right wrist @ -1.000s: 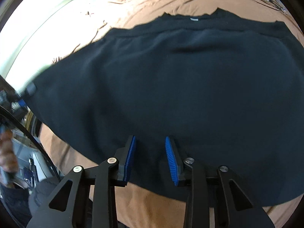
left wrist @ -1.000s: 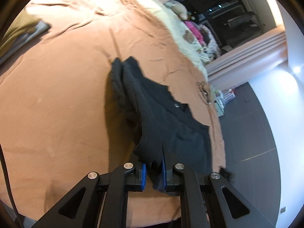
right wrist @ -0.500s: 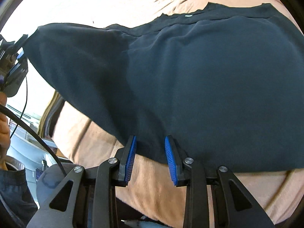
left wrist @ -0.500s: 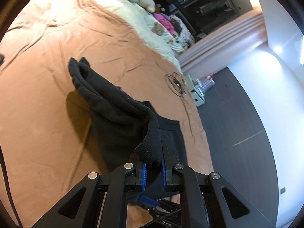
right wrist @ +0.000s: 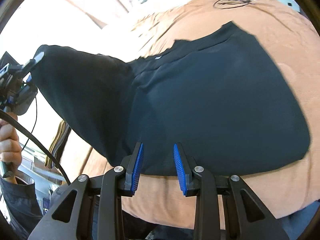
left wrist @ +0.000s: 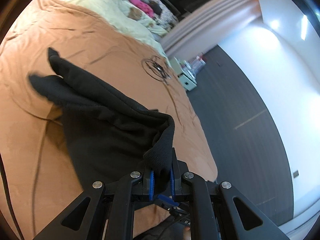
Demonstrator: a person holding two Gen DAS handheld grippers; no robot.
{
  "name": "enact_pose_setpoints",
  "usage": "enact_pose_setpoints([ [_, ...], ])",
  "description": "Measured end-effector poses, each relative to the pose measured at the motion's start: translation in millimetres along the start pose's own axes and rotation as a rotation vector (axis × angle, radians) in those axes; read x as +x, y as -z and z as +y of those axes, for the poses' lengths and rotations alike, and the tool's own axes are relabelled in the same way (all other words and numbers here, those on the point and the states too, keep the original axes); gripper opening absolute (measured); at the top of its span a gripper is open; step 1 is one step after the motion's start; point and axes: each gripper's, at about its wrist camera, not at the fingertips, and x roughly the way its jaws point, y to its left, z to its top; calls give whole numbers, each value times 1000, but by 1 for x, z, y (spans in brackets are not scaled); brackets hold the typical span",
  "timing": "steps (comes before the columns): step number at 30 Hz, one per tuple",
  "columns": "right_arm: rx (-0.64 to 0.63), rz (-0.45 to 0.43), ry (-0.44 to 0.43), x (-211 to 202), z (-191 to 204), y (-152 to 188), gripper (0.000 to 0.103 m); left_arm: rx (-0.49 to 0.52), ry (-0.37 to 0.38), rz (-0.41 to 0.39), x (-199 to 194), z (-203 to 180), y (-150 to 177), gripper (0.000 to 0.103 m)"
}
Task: Fold small clothes
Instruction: 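Grasp the shirt hem with the left gripper and lift it over the shirt, then open the left gripper to release the folded hem onto the shirt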
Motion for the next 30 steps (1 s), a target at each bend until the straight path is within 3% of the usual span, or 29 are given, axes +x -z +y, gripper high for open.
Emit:
enact_pose_setpoints([
  [6, 48, -41, 39, -38, -23, 3, 35, 49, 33, 79, 47, -29, 8, 12],
  [11, 96, -68, 75, -63, -45, 12, 51, 75, 69, 164, 94, -49, 24, 12],
  [22, 181, -73, 119, -96, -79, 26, 52, 124, 60, 310, 176, -78, 61, 14],
  [24, 183, -67, 116, -97, -81, 24, 52, 127, 61, 342, 186, -79, 63, 23],
  [26, 181, -59, 114, -93, -81, 21, 52, 112, 83, 378, 192, -78, 64, 50],
  [28, 167, -45, 113, -91, -79, 19, 52, 118, 76, 356, 184, -74, 62, 65],
  [30, 147, -31, 115, -87, -76, 14, 52, 121, 48, 332, 175, -68, 58, 69],
])
